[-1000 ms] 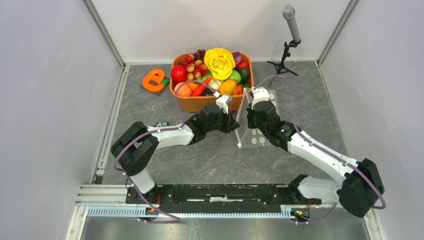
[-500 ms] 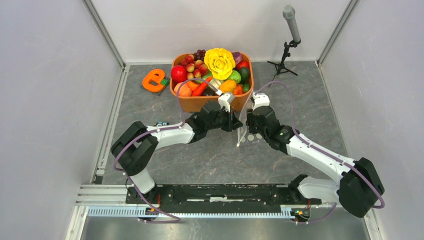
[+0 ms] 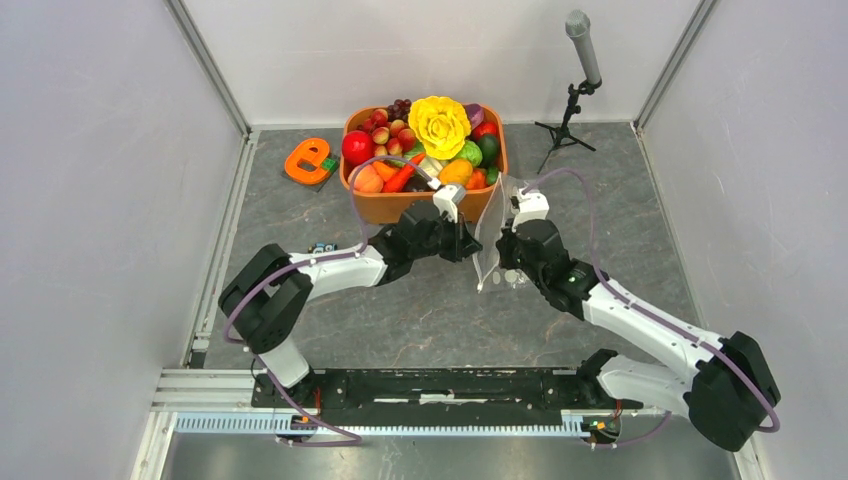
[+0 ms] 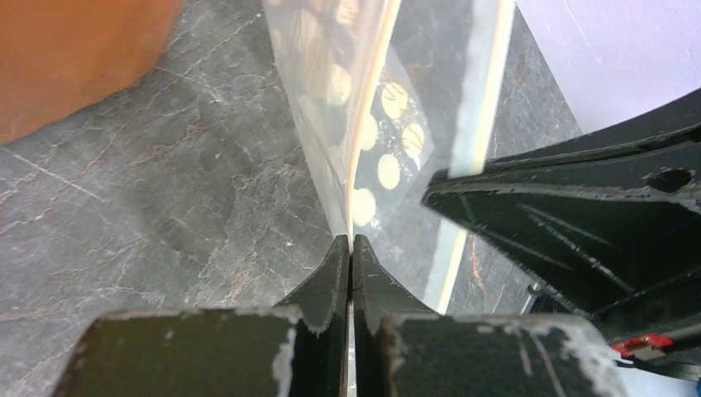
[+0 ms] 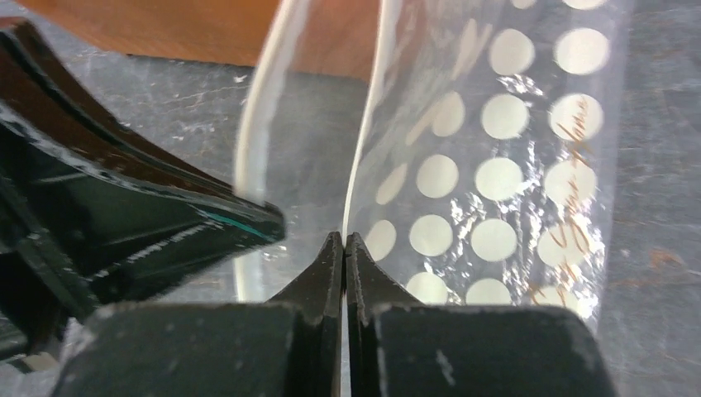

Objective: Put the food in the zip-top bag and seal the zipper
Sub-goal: Open the zipper of the food storage bag, then pick up the fake vegetable from the bin.

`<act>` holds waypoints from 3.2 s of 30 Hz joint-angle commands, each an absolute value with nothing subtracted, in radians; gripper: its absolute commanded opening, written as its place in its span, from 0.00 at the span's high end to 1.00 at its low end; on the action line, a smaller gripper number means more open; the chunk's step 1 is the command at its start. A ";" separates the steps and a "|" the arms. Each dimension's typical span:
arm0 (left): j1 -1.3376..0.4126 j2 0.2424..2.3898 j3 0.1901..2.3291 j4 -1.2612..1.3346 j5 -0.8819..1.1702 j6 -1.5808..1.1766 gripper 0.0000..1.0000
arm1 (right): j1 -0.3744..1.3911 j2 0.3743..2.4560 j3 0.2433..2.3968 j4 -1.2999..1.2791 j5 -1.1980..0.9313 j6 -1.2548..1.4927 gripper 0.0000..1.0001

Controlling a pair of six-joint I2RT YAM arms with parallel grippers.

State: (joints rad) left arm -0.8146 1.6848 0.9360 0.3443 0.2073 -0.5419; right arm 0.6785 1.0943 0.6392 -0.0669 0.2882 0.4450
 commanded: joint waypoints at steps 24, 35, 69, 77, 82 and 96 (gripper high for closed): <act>-0.819 1.762 1.108 0.196 0.243 -0.480 0.57 | 0.657 1.145 0.856 -0.426 0.503 0.328 1.00; -0.819 1.558 0.974 0.184 0.246 -0.401 0.27 | 0.598 1.213 0.851 -0.310 0.361 0.329 1.00; -0.569 1.802 1.498 -0.101 0.319 -0.055 0.07 | 0.597 1.144 0.773 -0.202 0.253 0.316 1.00; -0.571 1.805 1.453 -0.030 0.243 -0.021 0.08 | 0.597 1.147 0.763 -0.187 0.223 0.323 1.00; -0.577 1.821 1.433 -0.007 0.243 -0.040 0.17 | 0.597 1.152 0.762 -0.184 0.213 0.326 1.00; -0.591 1.794 1.381 0.070 0.158 -0.078 0.40 | 0.597 1.143 0.744 -0.181 0.224 0.344 1.00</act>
